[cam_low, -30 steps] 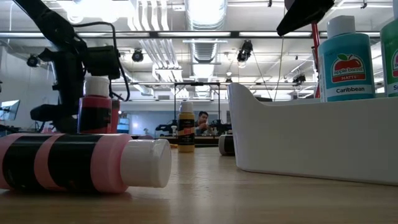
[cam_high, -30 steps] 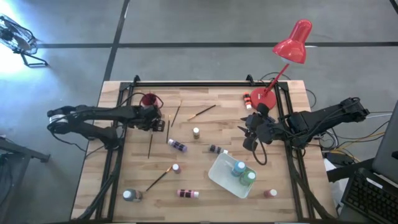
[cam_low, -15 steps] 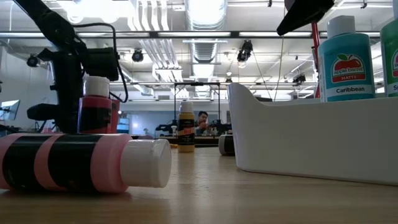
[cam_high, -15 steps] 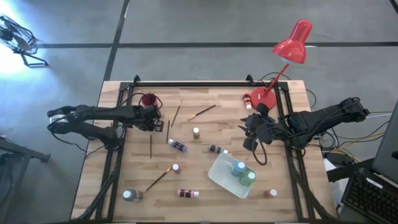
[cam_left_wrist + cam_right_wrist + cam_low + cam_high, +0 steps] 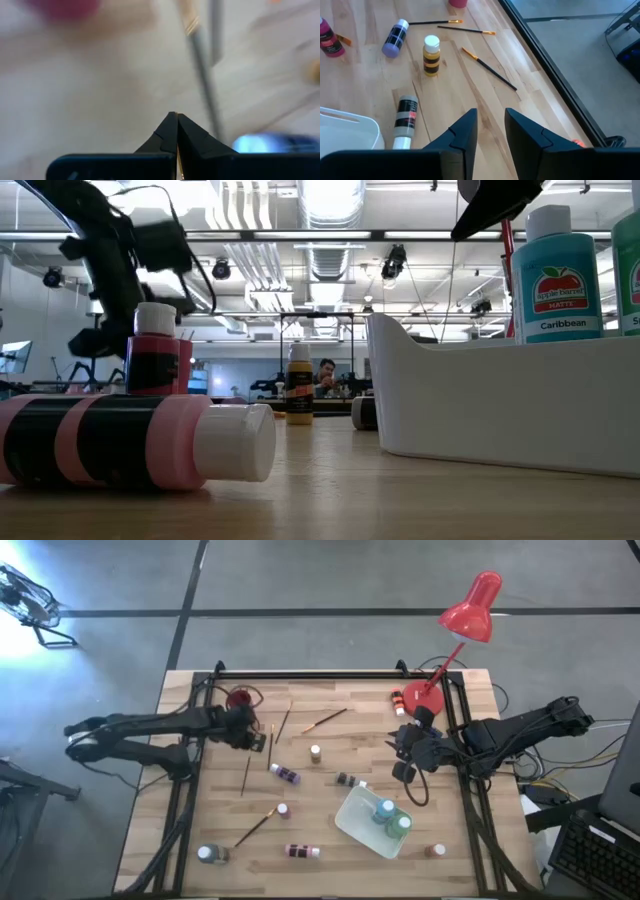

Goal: Pick & Place Paint Supplies
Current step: Put the orange paintbrush into the pink cup

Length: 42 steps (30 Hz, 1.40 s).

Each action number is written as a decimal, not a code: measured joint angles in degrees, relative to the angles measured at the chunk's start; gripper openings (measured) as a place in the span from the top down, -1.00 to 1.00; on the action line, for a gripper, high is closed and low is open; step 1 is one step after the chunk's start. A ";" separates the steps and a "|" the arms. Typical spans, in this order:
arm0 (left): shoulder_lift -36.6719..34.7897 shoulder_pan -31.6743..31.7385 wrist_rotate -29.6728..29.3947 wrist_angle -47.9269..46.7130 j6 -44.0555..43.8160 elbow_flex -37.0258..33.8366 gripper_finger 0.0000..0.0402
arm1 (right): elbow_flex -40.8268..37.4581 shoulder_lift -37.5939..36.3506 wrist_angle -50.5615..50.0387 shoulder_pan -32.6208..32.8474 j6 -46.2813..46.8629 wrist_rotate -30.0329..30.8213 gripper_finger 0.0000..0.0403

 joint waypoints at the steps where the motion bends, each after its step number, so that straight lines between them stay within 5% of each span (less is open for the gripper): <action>1: -1.45 -0.25 -0.12 -0.18 0.55 0.60 0.99 | 0.00 0.00 0.07 -0.02 0.04 0.00 0.54; 8: -10.50 -1.68 -6.04 7.71 11.47 6.65 0.99 | 0.03 0.00 0.14 -0.02 0.05 0.42 0.57; 22: -16.73 -1.52 -33.01 21.94 45.19 14.30 1.00 | 0.63 0.02 0.28 -0.02 1.14 0.57 0.37; 30: -17.23 -0.61 -42.54 25.68 51.69 13.94 1.00 | 0.63 0.02 0.54 -0.02 1.38 0.55 0.30; 42: -17.30 3.27 -42.16 43.85 57.60 1.48 1.00 | 0.63 0.02 0.72 -0.02 1.58 0.37 0.43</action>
